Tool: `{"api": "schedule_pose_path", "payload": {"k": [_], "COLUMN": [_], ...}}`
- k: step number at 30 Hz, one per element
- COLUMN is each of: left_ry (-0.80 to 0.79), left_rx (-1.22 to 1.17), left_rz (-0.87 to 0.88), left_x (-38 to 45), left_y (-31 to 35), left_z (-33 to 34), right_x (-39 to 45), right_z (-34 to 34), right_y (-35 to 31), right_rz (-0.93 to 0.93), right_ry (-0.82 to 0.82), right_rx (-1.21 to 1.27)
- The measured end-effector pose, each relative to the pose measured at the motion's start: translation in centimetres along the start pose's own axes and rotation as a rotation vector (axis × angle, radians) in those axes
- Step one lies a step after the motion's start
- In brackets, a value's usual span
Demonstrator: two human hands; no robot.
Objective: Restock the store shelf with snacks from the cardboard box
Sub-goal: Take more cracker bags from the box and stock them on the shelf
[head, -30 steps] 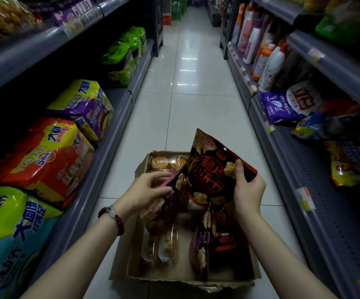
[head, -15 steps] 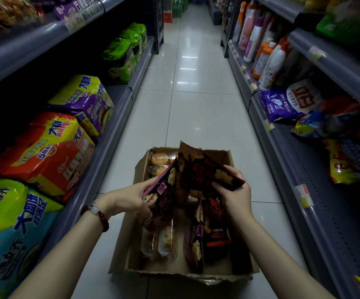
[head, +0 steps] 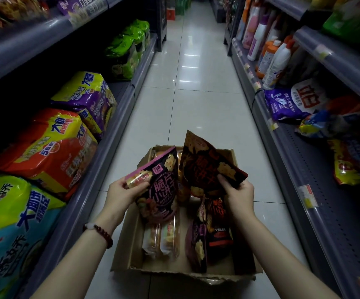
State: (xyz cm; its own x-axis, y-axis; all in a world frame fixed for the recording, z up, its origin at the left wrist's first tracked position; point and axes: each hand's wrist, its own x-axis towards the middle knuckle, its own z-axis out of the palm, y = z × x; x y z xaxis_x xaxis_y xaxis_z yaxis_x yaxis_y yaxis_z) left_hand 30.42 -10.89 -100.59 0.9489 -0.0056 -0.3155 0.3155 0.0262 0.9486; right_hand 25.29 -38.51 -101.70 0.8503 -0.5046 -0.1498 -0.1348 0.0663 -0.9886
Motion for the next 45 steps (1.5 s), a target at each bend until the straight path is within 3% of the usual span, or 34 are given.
{"api": "schedule_pose_path", "payload": {"k": [3,11,19,28,37,45], "left_ry": [0.047,-0.006,0.045,0.126,0.195,0.243], "left_rx": [-0.106,-0.087,-0.132,-0.155,-0.159,-0.150], "left_rz": [-0.054,-0.061,-0.062,-0.084,-0.070,0.110], "left_x": [-0.4,-0.4,0.5,-4.6,-10.7,-16.0], "left_y": [-1.4,-1.9,4.4,24.1,49.5,69.9], "left_z": [0.7,2.5,3.5,4.1,1.8,-1.5], "right_x": [0.2,1.6,2.3,-0.5,-3.6,-6.5], "right_z": [0.7,2.3,2.1,2.4,5.0,9.1], "right_y": [-0.4,-1.1,-5.2,-25.9,-53.3,-73.6], "right_rz": [-0.004,-0.037,0.068,0.156,0.122,0.006], "right_ry": [-0.026,-0.027,-0.042,-0.061,-0.116,-0.221], "right_rx": [-0.012,0.022,-0.018,-0.120,-0.021,0.061]}}
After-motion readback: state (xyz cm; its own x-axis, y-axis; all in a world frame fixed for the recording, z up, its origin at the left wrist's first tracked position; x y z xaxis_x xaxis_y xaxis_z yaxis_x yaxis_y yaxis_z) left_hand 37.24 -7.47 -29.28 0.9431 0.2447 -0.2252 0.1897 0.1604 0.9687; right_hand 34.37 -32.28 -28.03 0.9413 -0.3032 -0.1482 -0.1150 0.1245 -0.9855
